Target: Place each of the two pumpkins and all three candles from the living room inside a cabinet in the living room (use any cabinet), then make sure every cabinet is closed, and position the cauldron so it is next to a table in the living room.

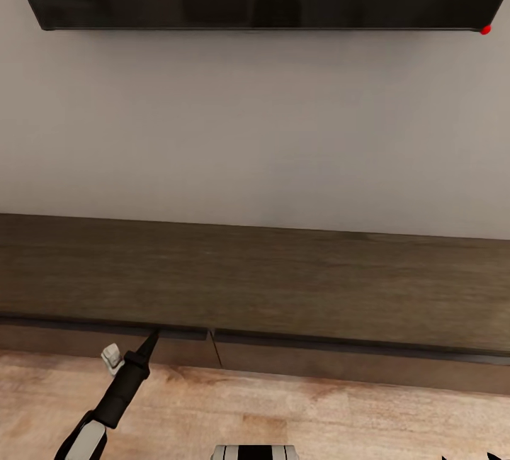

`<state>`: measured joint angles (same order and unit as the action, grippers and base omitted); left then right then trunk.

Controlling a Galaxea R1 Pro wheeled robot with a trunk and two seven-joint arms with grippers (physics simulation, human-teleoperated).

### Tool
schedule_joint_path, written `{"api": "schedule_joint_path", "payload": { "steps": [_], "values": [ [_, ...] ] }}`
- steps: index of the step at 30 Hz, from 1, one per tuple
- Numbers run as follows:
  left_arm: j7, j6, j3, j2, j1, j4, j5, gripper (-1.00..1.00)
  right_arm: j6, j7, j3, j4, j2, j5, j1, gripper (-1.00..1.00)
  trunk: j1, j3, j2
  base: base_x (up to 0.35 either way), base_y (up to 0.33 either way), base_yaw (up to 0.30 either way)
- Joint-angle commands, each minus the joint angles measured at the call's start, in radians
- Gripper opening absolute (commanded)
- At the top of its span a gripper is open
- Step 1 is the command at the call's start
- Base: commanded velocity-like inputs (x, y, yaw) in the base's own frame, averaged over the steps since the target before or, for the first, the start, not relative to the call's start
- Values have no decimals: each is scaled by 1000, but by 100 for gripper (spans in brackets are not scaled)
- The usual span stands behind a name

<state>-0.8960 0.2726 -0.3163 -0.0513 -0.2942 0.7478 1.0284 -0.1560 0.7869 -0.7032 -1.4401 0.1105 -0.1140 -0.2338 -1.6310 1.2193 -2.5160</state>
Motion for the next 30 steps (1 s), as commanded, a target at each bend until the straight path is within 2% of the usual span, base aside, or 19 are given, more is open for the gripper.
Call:
{"api": "schedule_joint_path", "payload": {
  "steps": [1,20,30],
  "values": [
    [32,2,3,1,-12,-2,-8,-100,-5,5,-1,-2,0,-4,0,100,0,0,0,0,0,0],
    [32,1,3,-1,-19,-2,-8,-100,-6,5,-1,-2,0,-4,0,100,0,0,0,0,0,0],
    [31,2,3,-1,-19,-2,-8,-100,-6,5,-1,-2,0,-4,-1,100,0,0,0,-128,0,0]
  ]
}}
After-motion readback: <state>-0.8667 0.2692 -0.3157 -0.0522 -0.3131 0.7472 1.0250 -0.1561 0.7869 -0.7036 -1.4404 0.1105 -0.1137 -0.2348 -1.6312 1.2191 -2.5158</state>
